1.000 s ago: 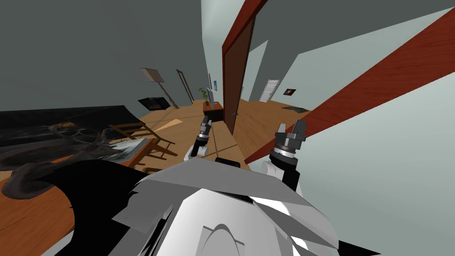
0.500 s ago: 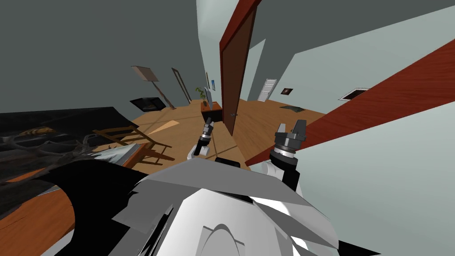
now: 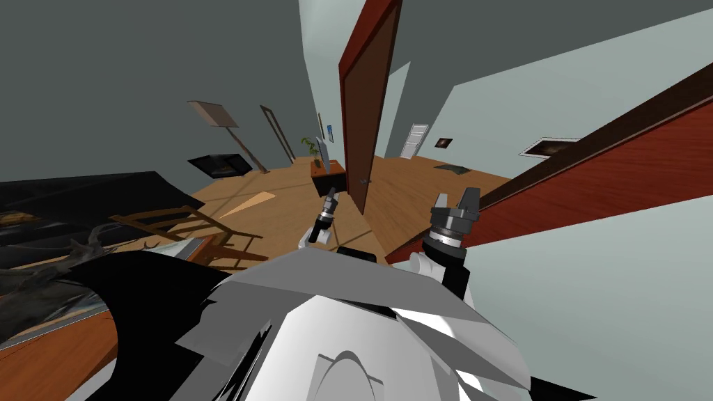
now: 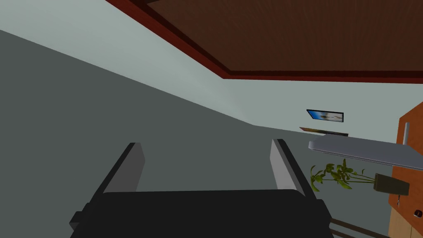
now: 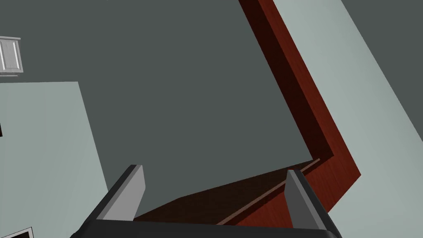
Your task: Push the door open
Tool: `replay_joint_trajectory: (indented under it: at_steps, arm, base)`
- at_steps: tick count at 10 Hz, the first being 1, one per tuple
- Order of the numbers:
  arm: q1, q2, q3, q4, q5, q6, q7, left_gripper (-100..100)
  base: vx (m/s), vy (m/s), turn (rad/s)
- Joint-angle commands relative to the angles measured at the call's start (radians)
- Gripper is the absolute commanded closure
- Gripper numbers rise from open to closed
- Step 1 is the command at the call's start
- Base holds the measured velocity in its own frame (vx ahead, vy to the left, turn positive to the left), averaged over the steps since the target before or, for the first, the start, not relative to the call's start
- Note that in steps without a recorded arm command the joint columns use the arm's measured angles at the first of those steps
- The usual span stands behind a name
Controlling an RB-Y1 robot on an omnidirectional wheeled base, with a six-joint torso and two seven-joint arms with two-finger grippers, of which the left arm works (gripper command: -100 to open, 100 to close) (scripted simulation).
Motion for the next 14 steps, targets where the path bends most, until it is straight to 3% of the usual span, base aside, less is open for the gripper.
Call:
replay_joint_trajectory:
  at_steps: [1, 13, 14]
  arm:
    - [-0.018, 0.005, -0.01, 0.042, -0.001, -0.006, 0.012, -100]
    - [-0.102, 0.01, -0.071, 0.268, -0.011, -0.055, 0.057, -100]
    - [-0.115, 0.011, -0.08, 0.304, -0.012, -0.063, 0.063, -100]
  base:
    - [0.153, 0.071, -0.093]
    - [0.099, 0.067, -0.068]
    - [0.113, 0.094, -0.105]
